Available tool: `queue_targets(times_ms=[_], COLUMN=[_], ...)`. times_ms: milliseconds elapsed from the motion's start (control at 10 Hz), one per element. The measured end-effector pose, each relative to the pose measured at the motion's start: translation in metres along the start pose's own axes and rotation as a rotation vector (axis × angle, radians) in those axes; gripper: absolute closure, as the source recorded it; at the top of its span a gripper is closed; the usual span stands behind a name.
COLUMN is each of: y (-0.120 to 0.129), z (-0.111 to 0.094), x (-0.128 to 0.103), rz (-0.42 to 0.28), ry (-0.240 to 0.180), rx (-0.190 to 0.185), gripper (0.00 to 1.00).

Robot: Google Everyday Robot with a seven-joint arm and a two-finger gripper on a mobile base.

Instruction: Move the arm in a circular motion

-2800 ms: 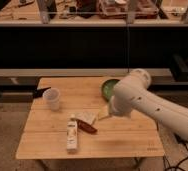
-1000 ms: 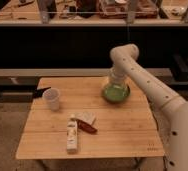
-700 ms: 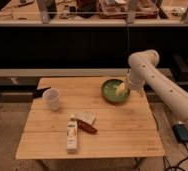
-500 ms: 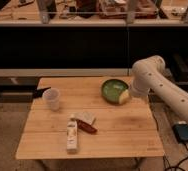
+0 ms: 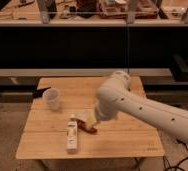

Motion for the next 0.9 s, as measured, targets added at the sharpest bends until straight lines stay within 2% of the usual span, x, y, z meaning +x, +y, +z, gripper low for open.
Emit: queue_targets(times_ms=[200,300,400,500,600,700,800,900], y=[-0.066,-0.104,-0.124,-0.148,-0.161,-0.159,-0.139,-0.095], z=[-0.004,-0.006,-0.006,-0.005,-0.003,0.006,0.014,0.025], x=[0.009,0.023,0.035,0.058,0.084,0.132,0.163,0.199], rz=[-0.108,-0.167,-0.196,-0.226,-0.246,-0.247,-0.229,-0.187], ry=[0.012,0.02,0.024,0.034,0.044,0.064,0.074,0.084], rx=[0.056,0.096,0.12,0.146,0.156,0.147,0.119,0.062], gripper=[0.2,0.2,0.2,0.2,0.2,0.2,0.2,0.2])
